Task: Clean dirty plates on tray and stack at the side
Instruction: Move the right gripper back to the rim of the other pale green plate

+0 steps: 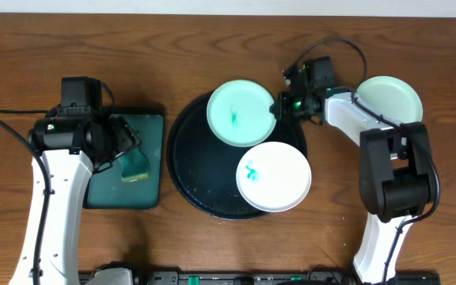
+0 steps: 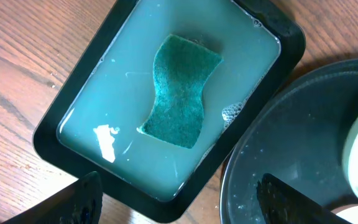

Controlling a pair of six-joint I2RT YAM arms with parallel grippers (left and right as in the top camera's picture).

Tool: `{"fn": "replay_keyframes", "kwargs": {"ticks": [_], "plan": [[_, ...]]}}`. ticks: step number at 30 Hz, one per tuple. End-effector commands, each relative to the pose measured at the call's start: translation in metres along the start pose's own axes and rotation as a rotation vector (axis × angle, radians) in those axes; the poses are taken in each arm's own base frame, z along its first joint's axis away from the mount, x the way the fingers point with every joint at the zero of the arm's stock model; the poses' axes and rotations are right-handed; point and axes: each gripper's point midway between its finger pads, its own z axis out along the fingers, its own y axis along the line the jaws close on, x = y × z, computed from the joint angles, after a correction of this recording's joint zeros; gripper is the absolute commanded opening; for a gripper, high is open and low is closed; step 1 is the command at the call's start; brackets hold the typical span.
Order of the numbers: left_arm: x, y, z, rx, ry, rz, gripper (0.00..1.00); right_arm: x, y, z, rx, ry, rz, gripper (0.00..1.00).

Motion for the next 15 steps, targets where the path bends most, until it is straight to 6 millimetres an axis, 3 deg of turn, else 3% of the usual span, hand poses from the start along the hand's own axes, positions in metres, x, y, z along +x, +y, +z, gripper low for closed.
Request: {"fn": "replay_keyframes", "kwargs": {"ticks": [1, 4, 11, 12, 14, 15], "plan": [[0.002, 0.003, 0.003, -0.013, 0.012, -0.015, 0.8, 0.006, 0.02, -0.007, -0.024, 0.019, -0.01, 0.01], [0.003, 0.003, 0.003, -0.016, 0.016, -0.015, 0.8, 0.015, 0.021, -0.009, 0.019, 0.047, 0.012, 0.01], [0.005, 0.005, 0.003, -0.022, 0.025, -0.014, 0.8, 0.029, -0.013, -0.013, 0.236, 0.062, 0.14, 0.01], [0.005, 0.005, 0.003, -0.023, 0.025, -0.014, 0.78, 0.028, -0.013, -0.013, 0.239, 0.058, 0.139, 0.01], [0.003, 0.007, 0.004, -0.037, 0.018, -0.013, 0.57, 0.026, -0.015, -0.013, 0.245, 0.05, 0.137, 0.01], [0.001, 0.011, 0.006, -0.061, 0.009, -0.012, 0.52, 0.025, -0.015, -0.013, 0.246, 0.044, 0.135, 0.01]]}}
